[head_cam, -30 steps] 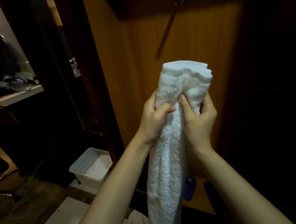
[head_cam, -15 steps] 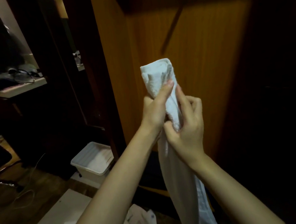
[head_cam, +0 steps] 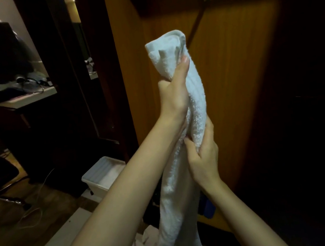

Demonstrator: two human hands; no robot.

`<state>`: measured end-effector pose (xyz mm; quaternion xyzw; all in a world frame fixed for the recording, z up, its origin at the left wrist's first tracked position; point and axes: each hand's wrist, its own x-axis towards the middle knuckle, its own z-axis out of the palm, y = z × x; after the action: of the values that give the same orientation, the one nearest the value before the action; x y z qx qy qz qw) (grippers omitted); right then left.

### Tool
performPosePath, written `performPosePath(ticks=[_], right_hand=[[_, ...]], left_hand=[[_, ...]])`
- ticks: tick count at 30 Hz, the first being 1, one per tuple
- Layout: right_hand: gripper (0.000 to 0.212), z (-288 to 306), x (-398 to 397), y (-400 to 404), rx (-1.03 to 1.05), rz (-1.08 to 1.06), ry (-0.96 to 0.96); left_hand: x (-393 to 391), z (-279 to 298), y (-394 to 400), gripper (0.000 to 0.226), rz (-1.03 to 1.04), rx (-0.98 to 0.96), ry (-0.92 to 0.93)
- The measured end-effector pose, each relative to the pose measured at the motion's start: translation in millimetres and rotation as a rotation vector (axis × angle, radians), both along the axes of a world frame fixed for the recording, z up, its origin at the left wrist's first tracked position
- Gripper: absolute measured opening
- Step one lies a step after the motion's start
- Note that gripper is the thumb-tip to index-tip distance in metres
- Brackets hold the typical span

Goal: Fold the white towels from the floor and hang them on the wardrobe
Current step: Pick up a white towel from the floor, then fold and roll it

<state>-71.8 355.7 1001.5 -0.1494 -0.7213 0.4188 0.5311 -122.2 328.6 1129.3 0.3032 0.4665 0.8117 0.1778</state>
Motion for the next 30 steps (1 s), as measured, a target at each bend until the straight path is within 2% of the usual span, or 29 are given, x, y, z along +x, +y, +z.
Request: performPosePath(ticks=[3, 6, 8, 11, 14, 16, 19, 22, 24, 26, 28, 30], right_hand=[[0.088, 4.5, -7.4, -7.9, 0.083, 0.034, -0.008], [0.106, 7.9, -17.1, -10.6, 0.126, -0.042, -0.05], [0.1, 9.9, -19.3, -10.8, 0.158, -0.08, -0.058], [0.083, 14.3, -16.0, -5.5, 0.184, -0.023, -0.072], [0.075, 25.6, -1.0, 4.7, 0.195, 0.206, -0.153], [0.069, 34.1, 10.5, 12.8, 0.184, 0.397, -0.171], [0.062, 43.8, 20.6, 19.8, 0.119, 0.594, -0.147], [0.061, 48.7, 19.9, 18.9, 0.046, 0.712, -0.144], [0.056, 47.2, 19.2, 19.5, -0.02, 0.714, -0.137], [0.045, 42.8, 21.1, 19.5, -0.115, 0.704, -0.096], [0.049, 32.7, 23.3, 18.0, -0.225, 0.701, -0.041], [0.053, 23.2, 24.8, 13.4, -0.344, 0.736, -0.002]], left_hand=[[2.5, 7.2, 1.6, 0.011, 0.052, 0.024, 0.018], [6.6, 11.0, 4.9, 0.012, 0.101, 0.024, 0.049], [6.1, 14.7, 5.0, 0.013, 0.116, 0.047, 0.033], [-1.9, 23.1, -2.1, 0.032, 0.116, 0.005, 0.025], [-19.9, 25.6, -17.9, 0.016, -0.033, -0.075, 0.134], [-35.6, 18.0, -33.2, 0.017, -0.209, -0.108, 0.223], [-53.2, -13.5, -44.2, 0.042, -0.47, 0.004, 0.175], [-47.1, -42.9, -37.8, 0.08, -0.571, 0.009, 0.195], [-38.5, -48.5, -35.9, 0.076, -0.52, 0.028, 0.238], [-34.6, -43.0, -36.4, 0.059, -0.465, 0.044, 0.259], [-31.1, -34.6, -35.5, 0.051, -0.514, 0.045, 0.258], [-29.4, -28.4, -30.4, 0.053, -0.602, 0.069, 0.238]])
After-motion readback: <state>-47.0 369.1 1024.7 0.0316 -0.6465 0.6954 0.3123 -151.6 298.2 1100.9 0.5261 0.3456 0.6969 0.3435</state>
